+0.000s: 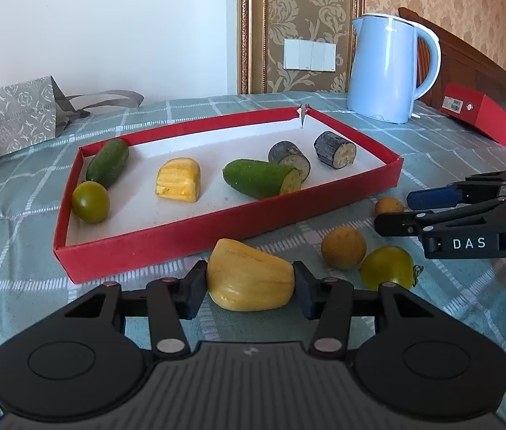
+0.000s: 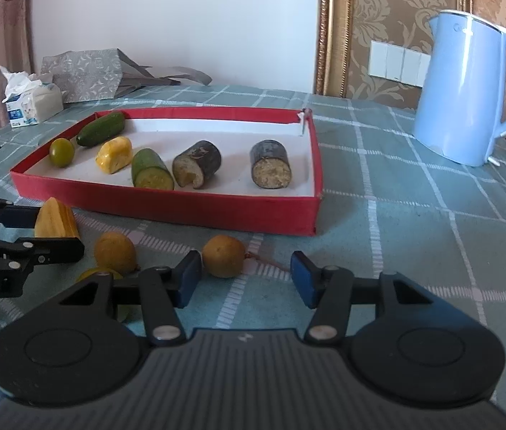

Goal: Organize fruits
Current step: 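Grasp the small brown round fruit with the right gripper, then drop the yellow chunk into the red box with the left gripper while the right holds the brown fruit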

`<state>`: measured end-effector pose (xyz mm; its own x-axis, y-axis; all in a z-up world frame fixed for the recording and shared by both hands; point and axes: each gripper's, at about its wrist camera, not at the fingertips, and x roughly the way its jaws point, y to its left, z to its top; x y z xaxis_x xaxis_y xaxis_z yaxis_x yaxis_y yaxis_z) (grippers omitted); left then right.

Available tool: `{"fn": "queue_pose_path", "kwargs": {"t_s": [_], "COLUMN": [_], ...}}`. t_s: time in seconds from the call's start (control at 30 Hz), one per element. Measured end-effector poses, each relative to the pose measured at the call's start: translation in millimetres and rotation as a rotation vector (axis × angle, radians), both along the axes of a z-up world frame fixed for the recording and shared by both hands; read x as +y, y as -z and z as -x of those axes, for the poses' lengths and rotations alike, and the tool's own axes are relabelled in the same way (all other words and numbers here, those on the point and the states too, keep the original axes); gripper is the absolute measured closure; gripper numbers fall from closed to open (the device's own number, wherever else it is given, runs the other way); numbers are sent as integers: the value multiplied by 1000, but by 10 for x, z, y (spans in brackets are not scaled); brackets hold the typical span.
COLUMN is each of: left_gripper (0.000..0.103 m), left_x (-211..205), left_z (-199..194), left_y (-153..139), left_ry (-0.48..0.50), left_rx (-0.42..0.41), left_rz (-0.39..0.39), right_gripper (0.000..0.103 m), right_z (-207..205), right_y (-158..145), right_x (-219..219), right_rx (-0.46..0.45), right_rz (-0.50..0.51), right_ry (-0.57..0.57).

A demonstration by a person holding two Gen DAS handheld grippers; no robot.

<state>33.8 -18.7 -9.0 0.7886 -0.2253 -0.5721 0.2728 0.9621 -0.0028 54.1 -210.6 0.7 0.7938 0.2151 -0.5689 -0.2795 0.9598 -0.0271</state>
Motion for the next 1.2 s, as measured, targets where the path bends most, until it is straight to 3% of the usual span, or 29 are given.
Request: {"fn": "queue_pose_path", "kwargs": {"t_s": [0.2,0.23,0.3,0.77,1.2], "left_gripper": [53,53,53,54,54], "left_x": [-1,-2,-2,27,36], "left_z": [-2,-2,-2,-4,36], "left_y": [1,1,1,0,-14], "left_ry": [0,0,1,-8,-28], "left_rx": [0,0,0,2,-12], "left_rz": [0,-1,-2,27,24], "right_gripper": [64,72,80,79,79], "right_z": [21,18,18,19,46], "right_y": [2,1,1,-20,-31], "right_x": [153,165,175,3,19], "right_rx": [-27,-28,-26,-17,-34], "right_rz": [70,73,69,3,18], "right_ry": [-65,-71,-81,0,11]}}
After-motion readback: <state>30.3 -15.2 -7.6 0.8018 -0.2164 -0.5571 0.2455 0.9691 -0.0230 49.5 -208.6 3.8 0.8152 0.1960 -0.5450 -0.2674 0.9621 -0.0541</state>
